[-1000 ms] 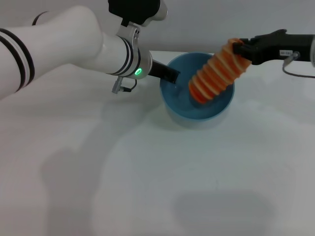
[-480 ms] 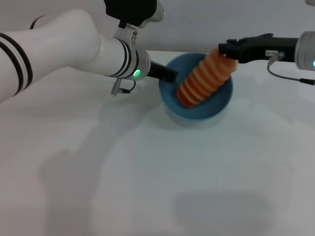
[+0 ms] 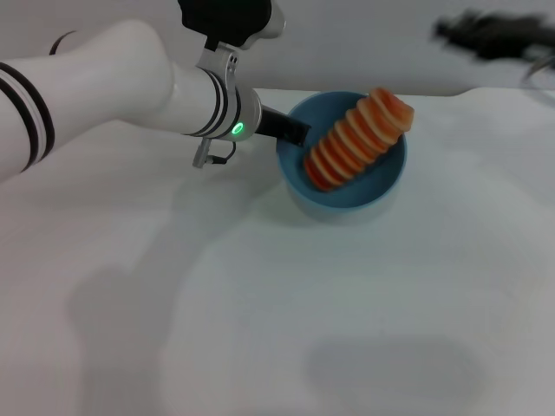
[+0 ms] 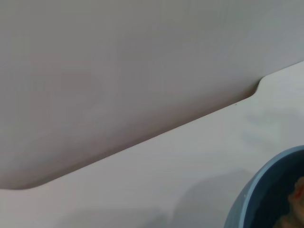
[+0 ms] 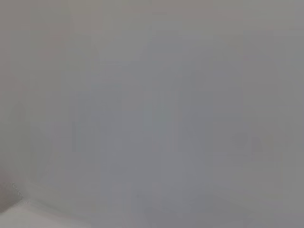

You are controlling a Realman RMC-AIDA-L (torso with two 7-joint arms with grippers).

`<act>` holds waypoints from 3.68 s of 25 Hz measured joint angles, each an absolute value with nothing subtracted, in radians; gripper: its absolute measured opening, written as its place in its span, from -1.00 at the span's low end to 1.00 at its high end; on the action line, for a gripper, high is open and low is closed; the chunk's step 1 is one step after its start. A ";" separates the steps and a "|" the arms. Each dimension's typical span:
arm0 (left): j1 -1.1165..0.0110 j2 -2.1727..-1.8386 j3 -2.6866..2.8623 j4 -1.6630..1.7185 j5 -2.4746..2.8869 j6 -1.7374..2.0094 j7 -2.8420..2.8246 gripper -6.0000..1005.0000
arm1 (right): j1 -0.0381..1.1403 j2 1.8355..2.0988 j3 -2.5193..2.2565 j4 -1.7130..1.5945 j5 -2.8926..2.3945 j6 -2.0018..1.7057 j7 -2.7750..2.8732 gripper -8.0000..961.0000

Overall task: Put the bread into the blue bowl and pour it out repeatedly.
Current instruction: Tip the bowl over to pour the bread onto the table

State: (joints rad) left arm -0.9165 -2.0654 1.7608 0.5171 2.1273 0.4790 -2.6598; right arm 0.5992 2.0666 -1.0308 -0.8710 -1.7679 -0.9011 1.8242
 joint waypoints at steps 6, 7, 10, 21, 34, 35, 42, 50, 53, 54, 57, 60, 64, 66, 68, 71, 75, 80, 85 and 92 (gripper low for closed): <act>-0.915 -2.065 1.764 0.515 2.132 0.467 -2.659 -0.99 | 0.550 2.065 -0.829 -0.877 -1.641 -0.874 1.634 0.06; -0.914 -2.065 1.766 0.517 2.132 0.463 -2.659 -0.99 | 0.541 2.067 -0.811 -0.861 -1.614 -0.868 1.610 0.08; -0.914 -2.065 1.768 0.518 2.132 0.443 -2.657 -0.99 | 0.507 2.067 -0.796 -0.774 -1.517 -0.823 1.453 0.19; -0.921 -2.073 1.864 0.535 2.126 0.206 -2.631 -0.99 | 0.348 2.073 -0.781 -0.526 -0.986 -0.870 0.859 0.55; -1.013 -2.079 2.123 0.535 2.124 0.017 -2.723 -0.99 | 0.208 2.073 -0.677 -0.339 -0.874 -1.163 0.797 0.54; -1.012 -2.079 2.127 0.537 2.124 0.016 -2.727 -0.99 | 0.207 2.073 -0.676 -0.339 -0.874 -1.174 0.797 0.53; -0.970 -2.078 2.172 0.569 2.125 -0.020 -2.748 -0.99 | 0.219 2.073 -0.676 -0.337 -0.873 -1.191 0.770 0.53; -0.907 -2.078 2.334 0.627 2.125 -0.220 -2.749 -0.99 | 0.257 2.075 -0.670 -0.307 -0.851 -1.195 0.705 0.52; -0.910 -2.078 2.342 0.623 2.125 -0.232 -2.749 -0.99 | 0.271 2.072 -0.669 -0.287 -0.836 -1.195 0.703 0.52; -0.912 -2.078 2.344 0.622 2.125 -0.238 -2.749 -0.99 | 0.273 2.072 -0.670 -0.286 -0.836 -1.195 0.699 0.52; -0.907 -2.078 2.360 0.628 2.128 -0.292 -2.744 -0.99 | 0.274 2.072 -0.668 -0.286 -0.835 -1.195 0.675 0.52; -0.903 -2.078 2.394 0.629 2.129 -0.357 -2.741 -0.99 | 0.276 2.073 -0.667 -0.285 -0.834 -1.195 0.666 0.52; -0.910 -2.078 2.411 0.624 2.128 -0.409 -2.741 -0.99 | 0.283 2.072 -0.667 -0.285 -0.834 -1.191 0.665 0.51; -0.909 -2.078 2.414 0.624 2.128 -0.432 -2.740 -0.99 | 0.284 2.072 -0.667 -0.285 -0.834 -1.190 0.665 0.51; -0.906 -2.078 2.416 0.624 2.130 -0.468 -2.739 -0.99 | 0.287 2.072 -0.667 -0.285 -0.834 -1.190 0.660 0.51; -0.914 -2.078 2.415 0.622 2.131 -0.475 -2.736 -0.99 | 0.289 2.072 -0.667 -0.285 -0.834 -1.190 0.658 0.51; -0.920 -2.078 2.417 0.632 2.131 -0.478 -2.682 -0.99 | 0.291 2.072 -0.667 -0.285 -0.834 -1.188 0.657 0.51; -0.909 -2.079 2.433 0.666 2.130 -0.515 -2.590 -0.99 | 0.293 2.073 -0.667 -0.285 -0.834 -1.187 0.656 0.50; -0.914 -2.078 2.406 0.646 2.124 -0.538 -2.552 -0.99 | 0.301 2.073 -0.667 -0.272 -0.834 -1.187 0.656 0.50; -0.898 -2.078 2.381 0.663 2.123 -0.556 -2.506 -0.99 | 0.304 2.072 -0.667 -0.270 -0.834 -1.190 0.656 0.49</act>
